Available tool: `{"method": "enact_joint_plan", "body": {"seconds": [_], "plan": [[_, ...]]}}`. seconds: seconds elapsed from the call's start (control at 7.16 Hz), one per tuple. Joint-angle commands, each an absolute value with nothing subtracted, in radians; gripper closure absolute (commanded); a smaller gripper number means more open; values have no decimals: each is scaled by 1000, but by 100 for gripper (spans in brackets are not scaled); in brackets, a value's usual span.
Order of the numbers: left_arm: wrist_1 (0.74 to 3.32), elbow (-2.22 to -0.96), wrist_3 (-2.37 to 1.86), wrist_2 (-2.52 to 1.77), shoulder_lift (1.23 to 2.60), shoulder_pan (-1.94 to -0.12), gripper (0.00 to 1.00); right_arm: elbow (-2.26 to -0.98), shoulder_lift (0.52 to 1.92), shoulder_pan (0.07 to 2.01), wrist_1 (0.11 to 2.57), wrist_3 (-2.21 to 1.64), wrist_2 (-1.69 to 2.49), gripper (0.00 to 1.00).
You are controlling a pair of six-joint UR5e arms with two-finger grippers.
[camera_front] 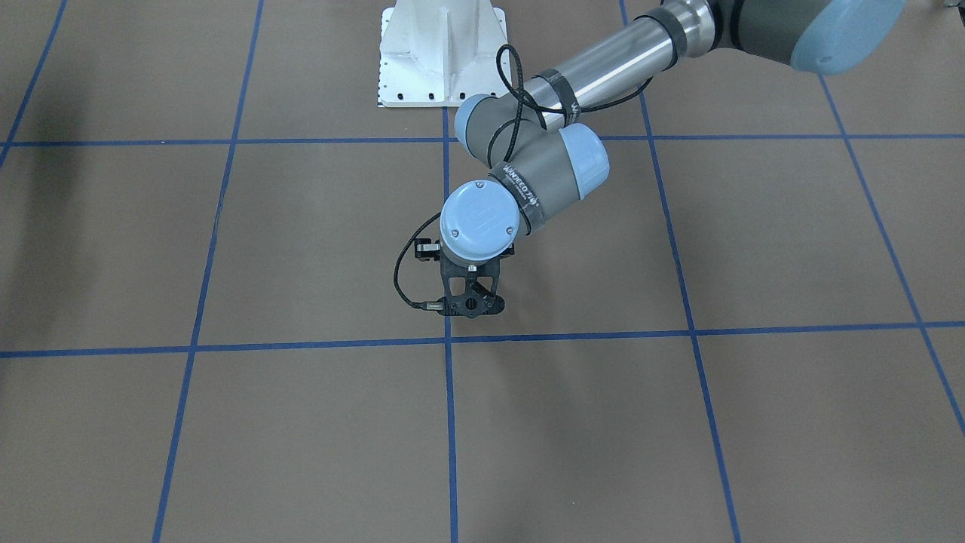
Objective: Place and press bell with both arms
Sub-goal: 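Carry the bell with the left gripper toward the table center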
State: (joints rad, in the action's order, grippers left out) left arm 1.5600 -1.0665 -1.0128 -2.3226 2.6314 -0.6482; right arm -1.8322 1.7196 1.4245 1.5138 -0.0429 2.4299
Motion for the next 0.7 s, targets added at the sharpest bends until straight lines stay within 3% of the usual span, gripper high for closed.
{"method": "enact_joint_plan", "body": {"seconds": [0.0,0.56], "plan": [[1612,-1008,-1020,-2296,2657,-635,70,-1825,1720,1422,1514,-43,2433,0],[1653,-992,-1031,-2263,2658,-620,52,-1825,1720,1422,1513,-43,2433,0]]}}
